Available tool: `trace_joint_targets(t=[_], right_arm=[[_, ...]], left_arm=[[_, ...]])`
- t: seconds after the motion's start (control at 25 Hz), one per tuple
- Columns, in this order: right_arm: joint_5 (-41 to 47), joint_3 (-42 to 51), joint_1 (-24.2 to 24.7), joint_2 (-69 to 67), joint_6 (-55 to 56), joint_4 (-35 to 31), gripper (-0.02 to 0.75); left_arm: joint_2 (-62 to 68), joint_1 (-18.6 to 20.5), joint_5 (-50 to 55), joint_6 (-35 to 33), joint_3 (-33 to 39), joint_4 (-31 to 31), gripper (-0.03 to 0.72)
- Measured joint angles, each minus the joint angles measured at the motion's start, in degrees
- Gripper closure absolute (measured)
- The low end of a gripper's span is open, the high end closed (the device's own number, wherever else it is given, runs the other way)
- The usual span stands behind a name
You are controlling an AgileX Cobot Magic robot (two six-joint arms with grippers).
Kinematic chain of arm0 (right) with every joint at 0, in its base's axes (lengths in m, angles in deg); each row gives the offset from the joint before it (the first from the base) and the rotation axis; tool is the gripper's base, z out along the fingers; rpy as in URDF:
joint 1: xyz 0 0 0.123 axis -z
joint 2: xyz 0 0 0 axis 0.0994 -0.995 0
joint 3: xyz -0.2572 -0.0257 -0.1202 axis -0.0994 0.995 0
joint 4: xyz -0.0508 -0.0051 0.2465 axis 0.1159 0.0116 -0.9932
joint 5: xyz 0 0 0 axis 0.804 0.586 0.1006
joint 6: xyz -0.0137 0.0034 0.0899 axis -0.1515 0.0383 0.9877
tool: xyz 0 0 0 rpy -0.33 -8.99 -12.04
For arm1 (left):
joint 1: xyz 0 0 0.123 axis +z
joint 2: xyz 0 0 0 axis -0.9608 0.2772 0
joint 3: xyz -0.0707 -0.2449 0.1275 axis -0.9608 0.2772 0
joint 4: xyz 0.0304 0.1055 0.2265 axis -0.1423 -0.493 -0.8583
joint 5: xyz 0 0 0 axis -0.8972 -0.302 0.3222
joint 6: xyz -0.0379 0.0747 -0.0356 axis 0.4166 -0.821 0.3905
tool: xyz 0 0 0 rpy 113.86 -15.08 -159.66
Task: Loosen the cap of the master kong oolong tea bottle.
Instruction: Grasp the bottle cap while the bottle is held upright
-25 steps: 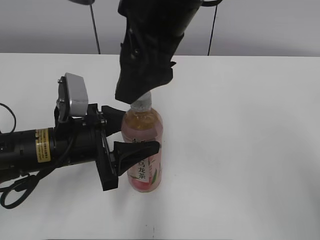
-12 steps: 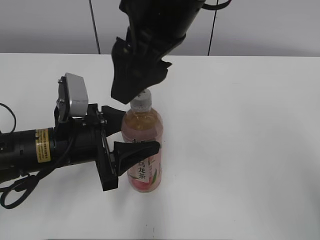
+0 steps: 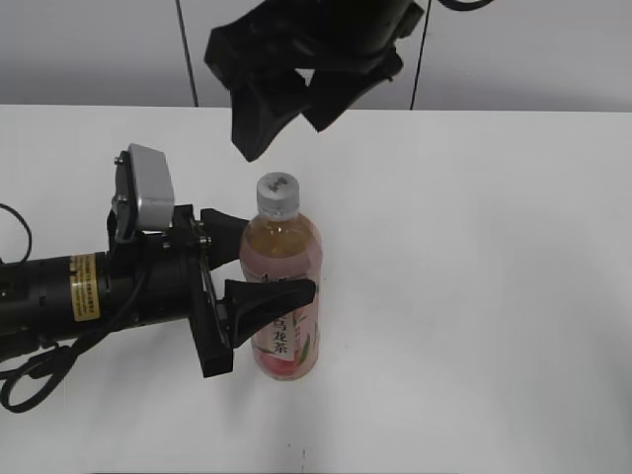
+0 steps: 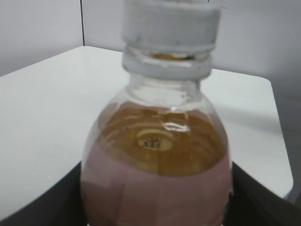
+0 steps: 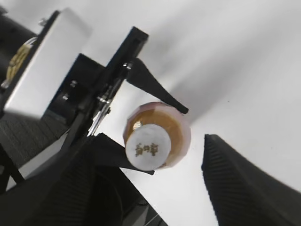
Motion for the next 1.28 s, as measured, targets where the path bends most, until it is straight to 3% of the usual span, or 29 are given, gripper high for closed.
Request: trace_joint_targets(t=[0.32, 0.6, 1.28], right_arm=[[0.0, 0.0, 0.0, 0.0, 15.0, 2.5, 0.203], [0.0, -0.2, -1.2, -3.1, 17.3, 0.1, 0.206], [0.0, -0.2, -2.8, -5.1, 20.4, 2.9, 0.241]], left_arm=[[0.0, 0.0, 0.0, 0.0, 0.0, 0.0, 0.228], [0.0, 0.0, 0.0, 0.0, 0.0, 0.0, 0.228], [0.0, 0.0, 0.0, 0.0, 0.0, -0.1, 0.228]])
